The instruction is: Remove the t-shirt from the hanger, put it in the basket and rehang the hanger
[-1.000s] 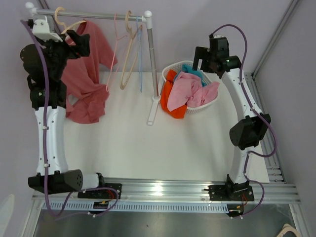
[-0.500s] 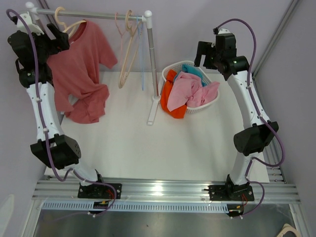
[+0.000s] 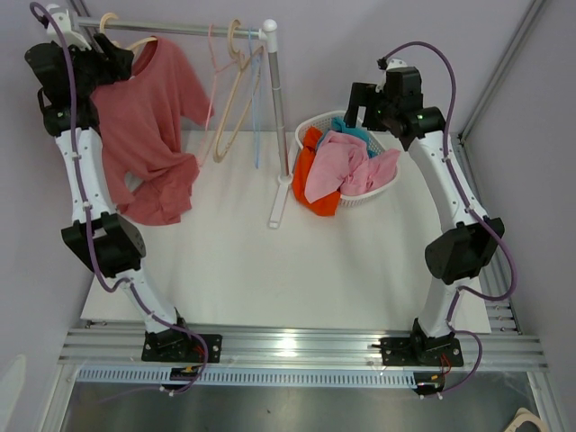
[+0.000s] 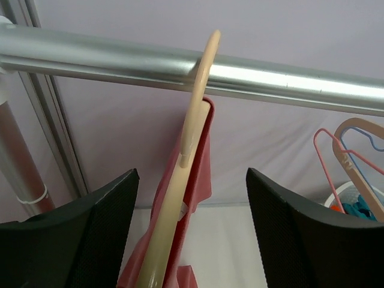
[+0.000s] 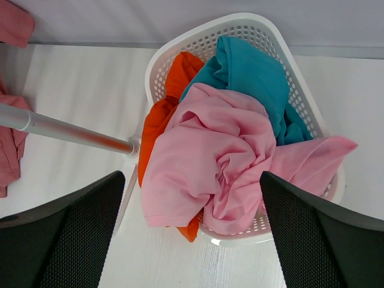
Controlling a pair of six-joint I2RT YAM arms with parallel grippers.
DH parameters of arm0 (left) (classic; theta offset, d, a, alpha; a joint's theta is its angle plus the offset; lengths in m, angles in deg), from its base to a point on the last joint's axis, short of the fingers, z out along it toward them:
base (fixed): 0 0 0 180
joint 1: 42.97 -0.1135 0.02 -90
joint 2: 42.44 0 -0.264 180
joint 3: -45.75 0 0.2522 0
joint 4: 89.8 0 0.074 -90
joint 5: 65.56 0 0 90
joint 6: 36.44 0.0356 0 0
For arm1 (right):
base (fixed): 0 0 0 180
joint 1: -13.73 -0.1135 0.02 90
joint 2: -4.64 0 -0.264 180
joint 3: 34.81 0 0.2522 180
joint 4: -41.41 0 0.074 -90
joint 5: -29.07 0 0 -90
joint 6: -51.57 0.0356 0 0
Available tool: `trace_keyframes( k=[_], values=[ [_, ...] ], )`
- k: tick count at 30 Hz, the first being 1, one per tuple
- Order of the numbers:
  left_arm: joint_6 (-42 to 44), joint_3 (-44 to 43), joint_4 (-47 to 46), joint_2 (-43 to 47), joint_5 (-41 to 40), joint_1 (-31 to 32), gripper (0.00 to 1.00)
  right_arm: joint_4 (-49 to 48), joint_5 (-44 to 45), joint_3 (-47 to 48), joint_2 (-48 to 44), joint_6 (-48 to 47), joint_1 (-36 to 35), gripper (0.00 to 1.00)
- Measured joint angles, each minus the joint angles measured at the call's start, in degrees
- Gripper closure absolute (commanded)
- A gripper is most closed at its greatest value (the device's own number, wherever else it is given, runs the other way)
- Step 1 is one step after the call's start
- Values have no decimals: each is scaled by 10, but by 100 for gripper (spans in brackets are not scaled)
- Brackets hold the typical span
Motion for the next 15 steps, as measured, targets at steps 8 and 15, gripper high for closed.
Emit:
trace_keyframes(
  k=[8, 15],
  values=[
    [-6, -1, -36, -6, -14, 22, 95, -18, -23, -38, 0, -7, -1, 1],
    [-11, -9, -89, -38, -33, 43, 99, -28, -43, -49, -5, -9, -1, 1]
  ],
)
